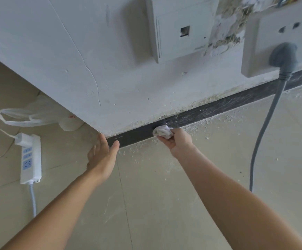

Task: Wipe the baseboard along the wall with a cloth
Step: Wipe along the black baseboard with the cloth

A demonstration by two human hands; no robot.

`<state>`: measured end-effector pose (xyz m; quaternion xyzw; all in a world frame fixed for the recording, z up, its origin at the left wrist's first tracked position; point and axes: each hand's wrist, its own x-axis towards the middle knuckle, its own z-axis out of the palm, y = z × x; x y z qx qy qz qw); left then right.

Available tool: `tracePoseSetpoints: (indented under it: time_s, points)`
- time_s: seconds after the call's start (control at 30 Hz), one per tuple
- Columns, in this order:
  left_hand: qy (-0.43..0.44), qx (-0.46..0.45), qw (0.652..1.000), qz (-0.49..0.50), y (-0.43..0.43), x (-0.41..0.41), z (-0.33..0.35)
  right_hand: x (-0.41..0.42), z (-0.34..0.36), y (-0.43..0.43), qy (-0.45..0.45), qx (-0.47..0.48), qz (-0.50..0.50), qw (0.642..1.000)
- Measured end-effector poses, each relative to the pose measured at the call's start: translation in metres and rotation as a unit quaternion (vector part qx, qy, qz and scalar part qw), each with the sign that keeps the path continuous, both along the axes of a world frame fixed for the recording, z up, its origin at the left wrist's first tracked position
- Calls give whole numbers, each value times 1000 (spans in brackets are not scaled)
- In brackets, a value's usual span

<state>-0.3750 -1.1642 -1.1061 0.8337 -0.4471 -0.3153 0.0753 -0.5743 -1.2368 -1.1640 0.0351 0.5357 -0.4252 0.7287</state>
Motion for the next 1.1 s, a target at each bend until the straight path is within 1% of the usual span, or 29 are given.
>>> tracePoseSetpoints:
  time_s: [0.07,0.1,0.13,0.17,0.2,0.23,0.27,0.3,0.33,0.37,0.4,0.47,0.53,0.57,0.6,0.7,0.8,0.83,0.93,1.0,1.03,1.07,1.1]
  points:
    - [-27,19,999,-8,3,-8,5,-19,-1,4,11,11,-86,996]
    - [-50,36,998,-19,6,-12,9,-26,-1,7,17,26,-132,991]
    - [-94,57,993,-41,7,-18,15,-32,-1,10,26,43,-166,985]
    - [-150,62,984,-73,9,-23,20,-33,-1,15,32,56,-175,982]
    - [-203,37,972,-115,9,-25,22,-29,-3,20,41,67,-158,984]
    - [-239,-18,957,-165,8,-28,24,-23,-6,25,43,75,-124,988]
    - [-260,-94,932,-235,5,-29,25,-14,-8,31,33,76,-80,993]
    - [-276,-166,893,-315,2,-29,23,-1,-9,35,16,73,-28,997]
    - [-297,-227,844,-385,-3,-29,21,13,-10,39,1,65,26,998]
    - [-331,-275,787,-442,-11,-27,20,26,-12,41,-15,53,66,996]
    - [-370,-300,740,-475,-20,-25,20,36,-11,41,-24,38,92,995]
    - [-456,-312,672,-493,-38,-22,22,50,-4,34,-41,10,105,994]
    - [-542,-315,608,-487,-53,-18,23,51,5,21,-59,-8,94,994]
    - [-573,-313,583,-482,-56,-16,22,46,10,14,-59,-13,90,994]
    - [-594,-310,566,-481,-58,-15,20,39,14,6,-45,-17,90,995]
    - [-617,-303,543,-482,-65,-10,17,9,21,-14,-9,-33,59,998]
    - [-635,-327,512,-477,-70,-6,14,-26,23,-25,12,-40,8,999]
    - [-640,-327,508,-474,-71,-6,14,-39,23,-27,14,-38,-21,999]
    - [-653,-321,497,-473,-71,-6,14,-74,27,-23,16,-20,-151,988]
    - [-655,-326,489,-474,-70,-6,12,-79,31,-9,46,3,-200,979]
    - [-656,-329,485,-476,-70,-5,10,-75,31,-1,54,21,-215,975]
    - [-657,-332,481,-476,-70,-5,9,-65,31,7,60,36,-209,975]
    - [-657,-337,478,-476,-71,-5,8,-50,28,13,62,43,-171,982]
